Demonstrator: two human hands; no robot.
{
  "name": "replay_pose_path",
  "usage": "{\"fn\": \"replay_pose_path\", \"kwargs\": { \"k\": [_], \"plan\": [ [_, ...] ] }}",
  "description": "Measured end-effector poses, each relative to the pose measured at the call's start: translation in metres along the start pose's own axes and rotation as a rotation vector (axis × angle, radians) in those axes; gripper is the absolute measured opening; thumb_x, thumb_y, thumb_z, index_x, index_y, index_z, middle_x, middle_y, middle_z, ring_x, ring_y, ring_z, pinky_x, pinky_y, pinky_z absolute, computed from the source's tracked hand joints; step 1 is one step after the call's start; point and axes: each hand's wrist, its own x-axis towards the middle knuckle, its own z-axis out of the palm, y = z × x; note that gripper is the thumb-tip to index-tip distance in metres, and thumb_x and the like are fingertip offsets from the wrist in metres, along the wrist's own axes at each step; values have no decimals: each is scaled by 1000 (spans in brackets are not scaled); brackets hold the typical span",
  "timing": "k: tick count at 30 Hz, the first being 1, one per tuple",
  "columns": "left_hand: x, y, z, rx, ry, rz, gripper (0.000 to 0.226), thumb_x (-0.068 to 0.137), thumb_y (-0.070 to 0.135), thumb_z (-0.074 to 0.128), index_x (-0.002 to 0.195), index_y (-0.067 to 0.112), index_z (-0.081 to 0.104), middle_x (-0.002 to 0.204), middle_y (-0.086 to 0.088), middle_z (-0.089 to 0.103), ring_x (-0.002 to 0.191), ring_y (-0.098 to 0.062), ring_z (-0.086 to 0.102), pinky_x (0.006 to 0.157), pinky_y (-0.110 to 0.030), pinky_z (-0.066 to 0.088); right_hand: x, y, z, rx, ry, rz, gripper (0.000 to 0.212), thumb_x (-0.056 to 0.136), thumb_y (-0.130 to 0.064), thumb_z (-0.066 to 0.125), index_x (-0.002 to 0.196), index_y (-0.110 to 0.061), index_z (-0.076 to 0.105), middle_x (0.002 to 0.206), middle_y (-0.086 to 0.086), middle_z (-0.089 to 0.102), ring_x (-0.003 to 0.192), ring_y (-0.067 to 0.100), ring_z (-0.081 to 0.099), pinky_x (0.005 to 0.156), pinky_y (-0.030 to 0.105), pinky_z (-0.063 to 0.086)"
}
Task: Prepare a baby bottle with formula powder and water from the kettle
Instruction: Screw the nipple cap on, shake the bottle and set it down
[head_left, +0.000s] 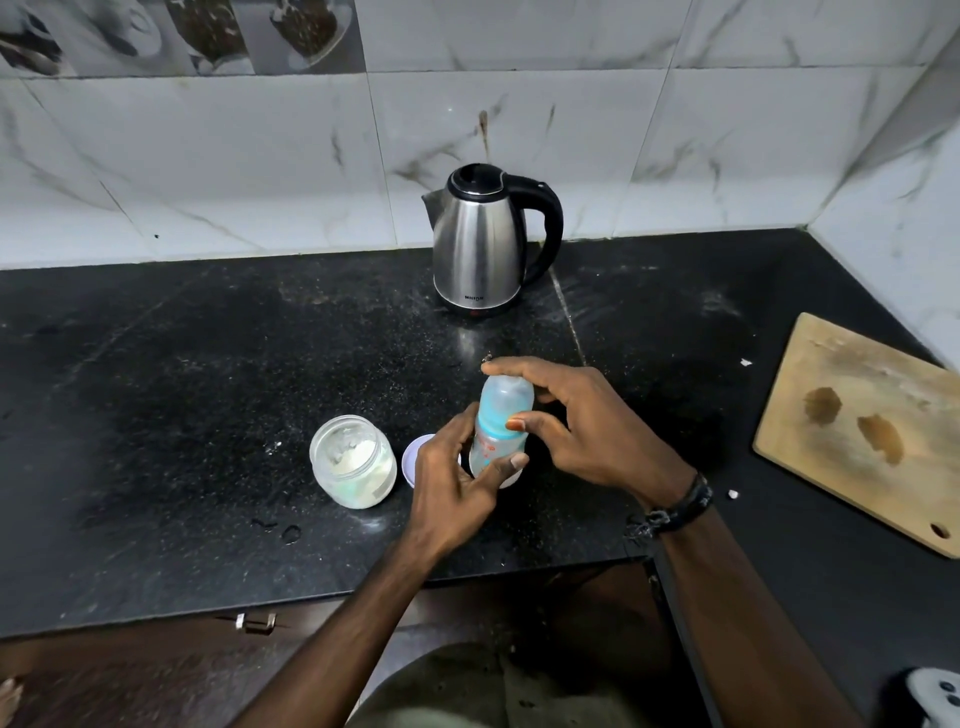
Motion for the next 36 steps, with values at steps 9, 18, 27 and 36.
{"fn": "replay_pose_path", "kwargs": {
  "k": [9,18,27,36],
  "plan": [
    [3,4,-3,5,-15,19,46,86,19,78,131,13,66,118,4,75,110,-12,71,92,-26,55,9,-12,-10,-42,-46,41,52,85,-12,66,131,-32,58,119,-10,70,107,8,67,95,40,54],
    [6,5,4,78,129,39,44,81,27,63,123,13,66,108,-1,75,98,-17,72,81,-44,58,10,-35,15,-250,154,126,57,81,-9,71,132,-30,56,105,0,72,97,25,65,85,32,45],
    [9,-6,0,263,182,105,48,74,15,67,120,0,68,113,-9,74,100,-28,68,85,-44,57,2,-29,44,-474,591,184,58,77,-63,73,109,-16,61,61,6,68,58,34,68,52,37,53],
    [6,-11,-7,180,56,39,42,82,31,69,119,10,67,106,2,74,97,-20,70,83,-48,57,0,-25,32,-320,384,234,49,82,-63,61,116,-27,55,94,-6,73,86,18,71,75,39,56]
  ]
}}
